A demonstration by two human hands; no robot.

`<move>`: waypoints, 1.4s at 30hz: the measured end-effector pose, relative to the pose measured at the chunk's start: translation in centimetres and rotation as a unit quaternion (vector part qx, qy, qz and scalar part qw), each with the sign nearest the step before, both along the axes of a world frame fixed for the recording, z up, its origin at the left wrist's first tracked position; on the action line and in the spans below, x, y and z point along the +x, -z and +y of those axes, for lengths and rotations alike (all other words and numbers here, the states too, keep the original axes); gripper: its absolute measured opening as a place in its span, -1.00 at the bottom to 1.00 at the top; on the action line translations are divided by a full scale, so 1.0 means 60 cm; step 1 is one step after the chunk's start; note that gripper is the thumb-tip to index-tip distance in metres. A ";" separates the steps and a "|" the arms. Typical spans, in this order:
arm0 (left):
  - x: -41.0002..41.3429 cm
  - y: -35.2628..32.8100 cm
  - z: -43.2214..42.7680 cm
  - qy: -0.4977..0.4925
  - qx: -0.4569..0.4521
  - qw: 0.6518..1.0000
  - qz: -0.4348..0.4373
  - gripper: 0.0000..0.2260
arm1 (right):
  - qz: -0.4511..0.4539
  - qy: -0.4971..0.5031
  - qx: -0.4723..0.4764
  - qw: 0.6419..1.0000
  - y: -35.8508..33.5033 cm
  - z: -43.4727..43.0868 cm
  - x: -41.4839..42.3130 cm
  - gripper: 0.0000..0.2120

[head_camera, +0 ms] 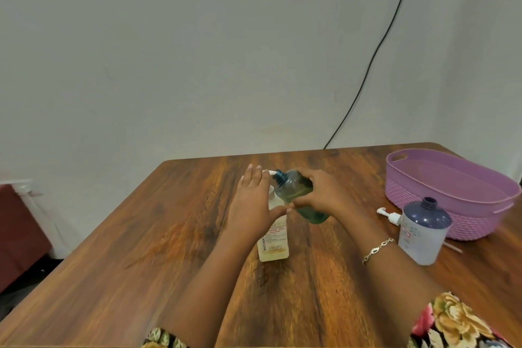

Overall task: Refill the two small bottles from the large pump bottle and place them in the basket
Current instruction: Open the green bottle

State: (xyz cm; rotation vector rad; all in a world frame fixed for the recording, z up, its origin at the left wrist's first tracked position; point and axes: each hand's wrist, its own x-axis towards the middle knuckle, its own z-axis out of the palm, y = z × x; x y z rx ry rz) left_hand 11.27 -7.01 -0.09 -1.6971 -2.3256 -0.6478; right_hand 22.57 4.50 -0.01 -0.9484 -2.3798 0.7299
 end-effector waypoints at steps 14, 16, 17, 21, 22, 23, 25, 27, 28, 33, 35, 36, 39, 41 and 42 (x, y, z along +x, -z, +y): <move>-0.006 0.021 0.009 0.003 0.002 0.988 0.156 -0.29 | 0.008 0.007 0.012 1.000 0.009 -0.001 0.001 -0.22; -0.008 0.019 0.013 0.009 0.029 0.989 0.143 -0.32 | 0.012 0.007 0.005 1.000 0.009 -0.001 0.000 -0.21; -0.009 0.017 0.015 0.013 0.041 0.990 0.132 -0.35 | 0.013 0.007 0.002 1.000 0.008 -0.001 0.000 -0.21; -0.016 0.016 0.019 0.034 0.073 0.991 0.105 -0.44 | 0.018 0.007 -0.003 1.000 0.010 -0.001 0.001 -0.22; -0.018 0.016 0.020 0.037 0.079 0.991 0.103 -0.45 | 0.019 0.006 -0.005 1.000 0.011 -0.001 0.001 -0.22; -0.019 0.017 0.020 0.038 0.087 0.990 0.100 -0.47 | 0.020 0.006 -0.007 1.000 0.011 0.000 0.001 -0.22; -0.021 0.017 0.021 0.035 0.103 0.990 0.093 -0.50 | 0.021 0.006 -0.008 1.000 0.012 0.001 0.002 -0.21; -0.021 0.016 0.023 0.030 0.112 0.990 0.084 -0.48 | 0.017 0.008 -0.006 1.000 0.011 0.002 0.002 -0.19; -0.022 0.017 0.024 0.027 0.112 0.990 0.078 -0.46 | 0.014 0.009 -0.003 1.000 0.012 0.001 0.001 -0.20; -0.012 0.028 0.026 0.019 0.090 0.994 0.055 -0.37 | 0.007 0.011 0.005 1.000 0.016 -0.002 -0.001 -0.21; -0.012 0.030 0.025 0.020 0.086 0.995 0.055 -0.34 | 0.000 0.011 0.007 1.000 0.013 -0.002 -0.001 -0.21; -0.013 0.028 0.024 0.022 0.086 0.995 0.053 -0.32 | -0.001 0.009 0.008 1.000 0.011 -0.003 -0.001 -0.21; -0.019 0.014 0.028 0.028 0.080 0.994 0.065 -0.29 | 0.010 0.011 0.012 1.000 0.001 0.000 -0.003 -0.23; -0.019 0.014 0.030 0.026 0.085 0.994 0.061 -0.28 | 0.006 0.009 0.019 1.000 -0.001 0.001 -0.004 -0.23; -0.016 0.016 0.031 0.026 0.090 0.994 0.054 -0.28 | 0.003 0.009 0.020 1.000 0.000 0.002 -0.004 -0.23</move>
